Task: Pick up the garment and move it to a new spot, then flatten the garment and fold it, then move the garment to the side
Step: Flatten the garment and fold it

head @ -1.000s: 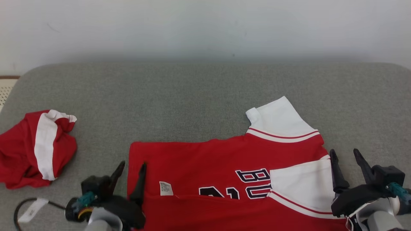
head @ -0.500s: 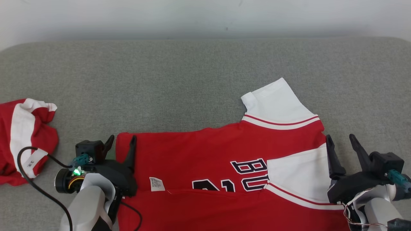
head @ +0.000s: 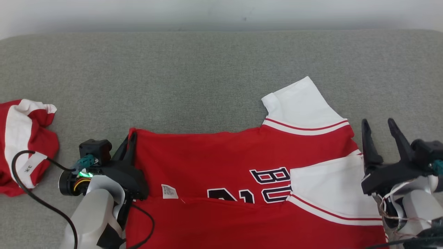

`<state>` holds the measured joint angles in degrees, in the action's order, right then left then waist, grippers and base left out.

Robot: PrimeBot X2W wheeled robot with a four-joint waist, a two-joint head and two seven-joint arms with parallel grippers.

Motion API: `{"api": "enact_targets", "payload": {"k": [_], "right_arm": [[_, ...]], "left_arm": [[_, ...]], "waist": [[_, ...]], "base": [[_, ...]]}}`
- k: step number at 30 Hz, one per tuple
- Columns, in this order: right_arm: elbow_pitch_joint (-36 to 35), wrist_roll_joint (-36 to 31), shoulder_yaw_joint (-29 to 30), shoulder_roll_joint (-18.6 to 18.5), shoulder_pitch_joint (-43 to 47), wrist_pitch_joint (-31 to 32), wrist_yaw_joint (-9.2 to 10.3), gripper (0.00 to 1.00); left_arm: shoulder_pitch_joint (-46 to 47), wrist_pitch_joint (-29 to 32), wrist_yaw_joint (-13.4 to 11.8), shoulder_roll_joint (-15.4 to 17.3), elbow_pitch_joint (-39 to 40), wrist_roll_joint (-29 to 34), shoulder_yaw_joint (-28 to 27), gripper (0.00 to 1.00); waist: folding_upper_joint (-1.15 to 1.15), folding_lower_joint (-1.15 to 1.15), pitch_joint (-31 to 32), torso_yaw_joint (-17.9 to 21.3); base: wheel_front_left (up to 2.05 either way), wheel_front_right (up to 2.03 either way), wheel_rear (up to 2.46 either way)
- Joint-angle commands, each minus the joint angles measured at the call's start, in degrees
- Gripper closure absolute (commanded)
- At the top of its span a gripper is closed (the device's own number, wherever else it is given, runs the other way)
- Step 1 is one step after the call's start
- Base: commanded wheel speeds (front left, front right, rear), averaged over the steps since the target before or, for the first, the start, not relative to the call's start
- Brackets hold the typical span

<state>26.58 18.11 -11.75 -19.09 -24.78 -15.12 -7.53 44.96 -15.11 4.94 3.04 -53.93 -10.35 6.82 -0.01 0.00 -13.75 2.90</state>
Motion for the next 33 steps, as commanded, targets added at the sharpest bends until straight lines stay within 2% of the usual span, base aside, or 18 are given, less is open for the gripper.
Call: {"api": "enact_targets", "payload": {"k": [1, 7, 15, 22, 33], "right_arm": [[0.45, 0.86, -0.54, -0.48, -1.19, -0.02, 0.08, 0.00], [7.92, 4.99, -7.03, -3.84, -9.55, 0.43, 0.08, 0.00], [18.10, 11.99, -15.76, -6.98, -21.26, 6.93, 0.08, 0.00], [23.86, 17.53, -21.65, -7.79, -28.28, 12.50, 0.08, 0.00], [29.56, 22.98, -27.37, -9.00, -33.74, 14.57, 0.08, 0.00]], "left_arm": [[-0.91, -0.05, -0.23, 0.21, 0.57, 0.60, -0.08, 1.00], [-3.59, -0.05, 0.43, -0.05, 5.36, -0.45, 2.09, 1.00], [-5.04, -0.05, -0.52, -0.08, 10.55, -6.39, 9.67, 1.00], [-4.09, -0.05, -1.98, -0.11, 13.13, -9.79, 13.56, 1.00], [-2.65, -0.06, -3.04, -0.09, 15.11, -12.85, 17.32, 1.00]], "waist": [[0.01, 0.00, -0.26, -0.58], [0.01, 0.00, -1.16, -3.33], [0.01, 0.00, -3.26, -7.09], [0.01, 0.00, -5.66, -8.71], [0.01, 0.00, -8.14, -10.74]], "base": [[0.00, 0.00, 0.00], [0.00, 0.00, 0.00], [0.00, 0.00, 0.00], [0.00, 0.00, 0.00], [0.00, 0.00, 0.00]]}}
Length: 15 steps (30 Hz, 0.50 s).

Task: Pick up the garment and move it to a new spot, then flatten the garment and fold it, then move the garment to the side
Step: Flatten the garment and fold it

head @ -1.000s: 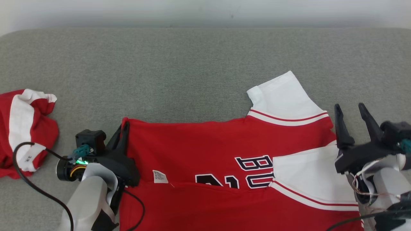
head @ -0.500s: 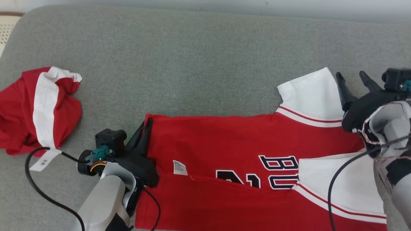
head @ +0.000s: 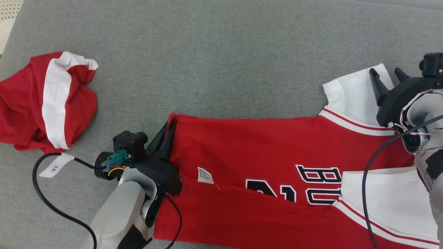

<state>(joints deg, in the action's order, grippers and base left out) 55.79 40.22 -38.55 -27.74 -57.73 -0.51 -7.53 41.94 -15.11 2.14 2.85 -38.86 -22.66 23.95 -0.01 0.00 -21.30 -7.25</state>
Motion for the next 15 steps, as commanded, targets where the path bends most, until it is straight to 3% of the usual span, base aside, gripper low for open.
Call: {"api": "enact_targets", "payload": {"k": [1, 2, 3, 4, 7, 8, 15], "right_arm": [[0.95, 0.93, -1.11, -0.51, -1.13, 0.19, 0.08, 0.05], [1.60, 1.19, -1.62, -0.57, -1.44, 0.57, 0.08, 0.13], [1.92, 1.62, -2.06, -0.48, -1.65, 0.61, 0.08, 0.29], [1.92, 1.62, -2.06, -0.48, -1.65, 0.61, 0.08, 0.29], [2.70, 2.49, -3.22, -0.44, -2.50, 0.10, 0.08, 0.75], [2.89, 2.86, -3.60, -0.39, -2.77, -0.15, 0.08, 1.00], [3.60, 4.55, -5.70, -0.22, -3.45, -4.49, 0.08, 1.00]], "left_arm": [[0.34, -0.05, -0.42, 0.10, 0.00, -0.93, 0.31, 1.00], [0.42, -0.05, -0.58, 0.12, 0.00, -1.21, 0.41, 1.00], [0.54, -0.05, -0.70, 0.10, 0.01, -1.37, 0.53, 1.00], [0.54, -0.05, -0.70, 0.10, 0.01, -1.37, 0.53, 1.00], [0.81, -0.04, -0.84, 0.15, -0.03, -1.69, 0.62, 1.00], [0.91, -0.04, -0.92, 0.15, -0.06, -1.70, 0.57, 1.00], [0.18, -0.01, -1.25, 0.20, -0.76, -0.82, -1.17, 1.00]], "waist": [[0.01, 0.00, -0.71, -0.72], [0.01, 0.00, -0.81, -0.83], [0.01, 0.00, -0.90, -0.91], [0.01, 0.00, -0.90, -0.91], [0.01, 0.00, -1.22, -1.00], [0.01, 0.00, -1.31, -0.97], [0.01, 0.00, -0.57, 0.15]], "base": [[0.00, 0.00, 0.00], [0.00, 0.00, 0.00], [0.00, 0.00, 0.00], [0.00, 0.00, 0.00], [0.00, 0.00, 0.00], [0.00, 0.00, 0.00], [0.00, 0.00, 0.00]]}}
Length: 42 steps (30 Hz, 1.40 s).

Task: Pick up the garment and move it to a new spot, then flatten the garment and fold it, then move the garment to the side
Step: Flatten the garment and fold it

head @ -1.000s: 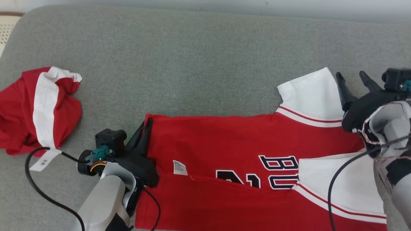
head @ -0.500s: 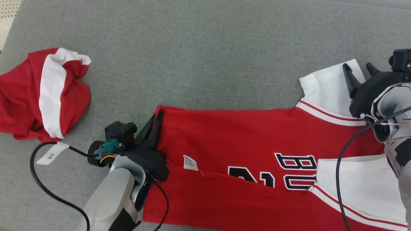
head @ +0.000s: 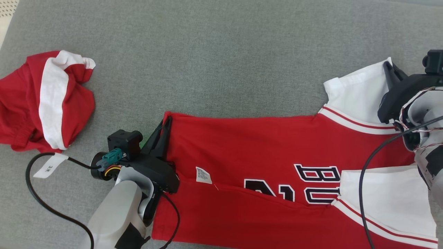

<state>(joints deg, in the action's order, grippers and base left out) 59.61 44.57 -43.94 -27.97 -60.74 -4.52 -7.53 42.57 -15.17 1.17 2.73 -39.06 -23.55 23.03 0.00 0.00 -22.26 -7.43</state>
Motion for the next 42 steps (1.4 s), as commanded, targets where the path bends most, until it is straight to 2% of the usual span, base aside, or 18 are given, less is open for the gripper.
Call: {"api": "enact_targets", "payload": {"k": [1, 10, 15, 21, 30, 42], "right_arm": [[-0.53, 0.38, -0.82, -0.12, -0.06, -1.30, 0.08, 1.00], [-7.31, 4.43, -4.98, -0.83, 6.25, -9.67, 0.08, 1.00], [-11.92, 6.13, -4.85, -2.36, 10.49, -10.65, 0.08, 1.00], [-18.78, 5.37, 0.95, -3.54, 18.55, -10.69, 0.08, 1.00], [-26.80, 2.24, 8.60, -1.89, 30.62, -10.62, 0.08, 1.00], [-30.64, 1.53, 15.34, 1.48, 42.50, -10.63, 0.08, 1.00]], "left_arm": [[-0.70, 0.05, -0.22, 0.32, -0.66, 0.34, -0.59, 1.00], [-4.65, 0.01, 0.82, 0.30, -1.26, 4.30, -6.88, 1.00], [-6.66, 0.00, 1.75, 0.24, 0.33, 6.46, -9.21, 1.00], [-10.38, 0.01, 2.22, 0.22, 2.74, 8.45, -11.34, 1.00], [-15.48, 0.01, 3.03, 0.25, 6.49, 9.89, -13.24, 1.00], [-22.03, 0.01, 2.90, 0.22, 8.22, 8.05, -13.89, 1.00]], "waist": [[0.00, 0.00, 0.68, 0.53], [0.00, 0.00, 4.76, 4.44], [0.00, 0.00, 6.29, 5.57], [0.00, 0.00, 8.83, 6.34], [0.00, 0.00, 12.15, 6.81], [0.00, 0.00, 14.61, 7.82]], "base": [[0.00, 0.00, 0.00], [0.00, 0.00, 0.00], [0.00, 0.00, 0.00], [0.00, 0.00, 0.00], [0.00, 0.00, 0.00], [0.00, 0.00, 0.00]]}}
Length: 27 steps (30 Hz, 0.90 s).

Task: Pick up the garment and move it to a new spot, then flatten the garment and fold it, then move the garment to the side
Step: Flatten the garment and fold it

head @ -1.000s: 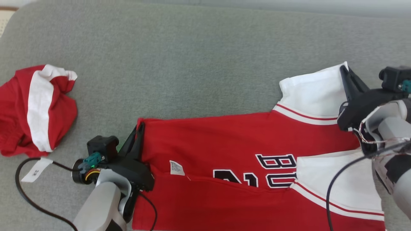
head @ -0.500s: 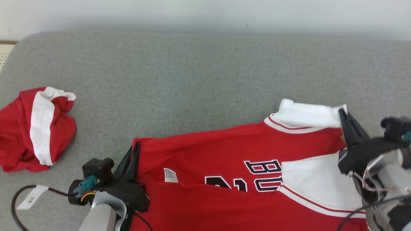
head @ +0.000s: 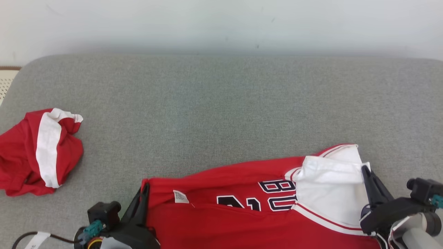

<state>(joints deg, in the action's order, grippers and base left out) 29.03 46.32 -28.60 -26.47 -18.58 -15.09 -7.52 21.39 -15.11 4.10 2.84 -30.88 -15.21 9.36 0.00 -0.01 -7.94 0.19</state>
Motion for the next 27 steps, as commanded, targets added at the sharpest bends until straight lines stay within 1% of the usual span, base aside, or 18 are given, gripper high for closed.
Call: {"api": "enact_targets", "payload": {"k": [1, 6, 11, 12, 13, 14, 15, 16, 17, 21, 24, 27], "right_arm": [[-0.09, -0.50, 0.19, 0.21, 0.92, -0.05, 0.07, 1.00], [-0.48, -0.96, 2.49, 0.76, 3.33, -0.06, 0.07, 1.00], [-1.18, -0.63, 4.52, 1.17, 5.97, -0.07, 0.07, 1.00], [-1.18, -0.82, 4.58, 1.24, 6.48, -0.06, 0.07, 1.00], [-1.04, -0.84, 4.56, 1.40, 6.91, -0.06, 0.07, 1.00], [-0.78, -0.89, 4.24, 1.43, 7.35, -0.06, 0.07, 1.00], [-0.46, -0.73, 3.90, 1.48, 7.76, -0.07, 0.07, 0.80], [-0.27, -0.33, 3.76, 1.57, 7.90, -0.07, 0.07, 0.34], [-0.11, 0.05, 3.77, 1.58, 8.12, -0.07, 0.07, 0.00], [0.45, 0.88, 3.68, 1.11, 9.94, -0.06, 0.06, 0.00], [0.57, 1.34, 4.71, 0.68, 11.11, -0.07, 0.06, 0.00], [0.42, 0.82, 5.96, 0.84, 12.04, -0.06, 0.06, 0.00]], "left_arm": [[-1.29, -0.05, -0.11, 0.13, 0.15, -0.60, -0.25, 1.00], [-3.88, -0.05, -0.63, 0.14, 1.82, -1.88, -0.40, 1.00], [-6.49, -0.05, -0.54, 0.14, 2.71, -2.35, -0.74, 1.00], [-6.85, -0.05, -0.44, 0.14, 2.67, -2.46, -0.74, 0.82], [-7.27, -0.05, -0.41, 0.14, 2.59, -2.61, -0.81, 0.68], [-7.68, -0.05, -0.51, 0.15, 2.44, -2.77, -0.95, 0.50], [-7.99, -0.05, -0.64, 0.16, 2.31, -2.73, -1.08, 0.04], [-8.18, -0.05, -0.76, 0.15, 2.25, -2.68, -1.24, 0.00], [-8.51, -0.05, -0.86, 0.15, 2.31, -2.57, -1.35, 0.00], [-10.46, -0.05, -1.13, 0.11, 2.79, -1.74, -1.67, 0.00], [-12.49, -0.05, -2.19, 0.14, 3.65, -1.11, -2.20, 0.00], [-14.30, -0.05, -2.72, 0.12, 4.73, -0.72, -2.58, 0.00]], "waist": [[0.00, 0.01, 0.61, 0.28], [0.00, 0.01, 2.00, 0.41], [0.00, 0.01, 3.33, 0.42], [0.00, 0.01, 3.46, 0.43], [0.00, 0.01, 3.61, 0.44], [0.00, 0.01, 3.79, 0.46], [0.00, 0.01, 4.01, 0.48], [0.00, 0.01, 4.17, 0.50], [0.00, 0.01, 4.40, 0.52], [0.00, 0.01, 5.43, 0.46], [0.00, 0.01, 6.28, 0.29], [0.00, 0.01, 6.84, 0.05]], "base": [[0.00, 0.00, 0.00], [0.00, 0.00, 0.00], [0.00, 0.00, 0.00], [0.00, 0.00, 0.00], [0.00, 0.00, 0.00], [0.00, 0.00, 0.00], [0.00, 0.00, 0.00], [0.00, 0.00, 0.00], [0.00, 0.00, 0.00], [0.00, 0.00, 0.00], [0.00, 0.00, 0.00], [0.00, 0.00, 0.00]]}}
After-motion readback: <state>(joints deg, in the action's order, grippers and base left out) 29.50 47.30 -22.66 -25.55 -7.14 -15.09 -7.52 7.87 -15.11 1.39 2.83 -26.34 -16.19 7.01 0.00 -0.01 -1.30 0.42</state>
